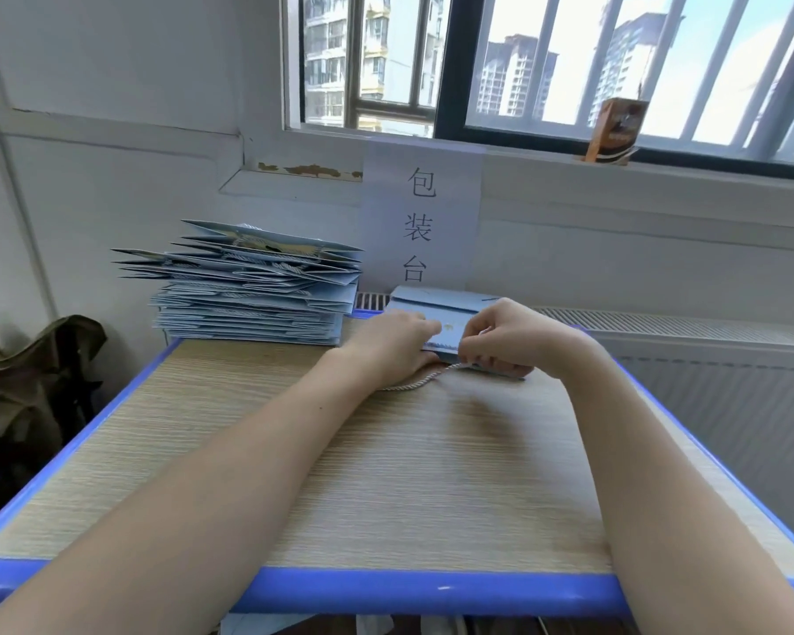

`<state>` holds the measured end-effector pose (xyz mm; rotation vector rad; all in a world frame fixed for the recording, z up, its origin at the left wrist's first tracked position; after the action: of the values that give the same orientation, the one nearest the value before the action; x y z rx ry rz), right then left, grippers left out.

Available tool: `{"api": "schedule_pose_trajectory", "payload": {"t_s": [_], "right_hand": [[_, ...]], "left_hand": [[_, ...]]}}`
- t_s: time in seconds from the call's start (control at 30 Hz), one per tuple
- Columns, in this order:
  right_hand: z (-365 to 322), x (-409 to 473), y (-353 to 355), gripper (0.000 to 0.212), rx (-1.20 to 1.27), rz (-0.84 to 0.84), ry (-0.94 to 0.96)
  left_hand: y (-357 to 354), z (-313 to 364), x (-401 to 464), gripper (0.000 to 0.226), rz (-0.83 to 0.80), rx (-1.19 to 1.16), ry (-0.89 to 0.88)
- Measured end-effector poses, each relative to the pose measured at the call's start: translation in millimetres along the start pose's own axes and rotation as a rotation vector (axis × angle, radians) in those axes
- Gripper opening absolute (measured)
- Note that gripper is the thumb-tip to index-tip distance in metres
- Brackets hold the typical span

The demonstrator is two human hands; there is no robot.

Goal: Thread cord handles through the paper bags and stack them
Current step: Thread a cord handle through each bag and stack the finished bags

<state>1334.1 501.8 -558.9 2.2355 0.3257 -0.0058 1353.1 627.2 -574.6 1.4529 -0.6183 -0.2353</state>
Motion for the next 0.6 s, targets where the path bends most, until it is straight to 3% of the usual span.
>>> {"api": "schedule_pose_trajectory", "payload": {"t_s": [0.1, 0.2, 0.3, 0.47, 0.53, 0.6], "right_hand": [[-3, -1, -1, 0.011, 0.031, 0.01, 0.012], [-12, -3, -1, 0.015, 0.113, 0.006, 0.105], [-20, -6, 1, 0.012, 0.248, -0.016, 0.216], [-22, -5, 11, 0.014, 0.471, 0.009, 0.342], [-23, -4, 19, 0.015, 0.48, 0.121, 0.39], [-21, -3, 28, 0.017, 0.43, 0.244, 0.391]], "left_hand": [[3, 17, 2, 0.02, 0.007, 0.155, -0.038], [10, 17, 1, 0.015, 0.041, 0.137, -0.002], [27, 14, -5, 0.022, 0.212, 0.088, 0.05], [62, -11, -27, 0.007, 0.709, -0.479, 0.134], [62, -22, -33, 0.013, 0.758, -0.732, 0.213], [51, -30, -31, 0.017, 0.707, -0.978, 0.304]]}}
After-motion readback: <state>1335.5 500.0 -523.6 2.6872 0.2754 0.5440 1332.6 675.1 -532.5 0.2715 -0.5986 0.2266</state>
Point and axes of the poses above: each hand's wrist, its own x-axis towards the middle knuckle, its own y-axis out of the back of the hand, z = x × y, the point moved 8 cm from there along x, towards the middle knuckle, and after that the axes turned 5 degrees about -z, right-handed, at the moved point
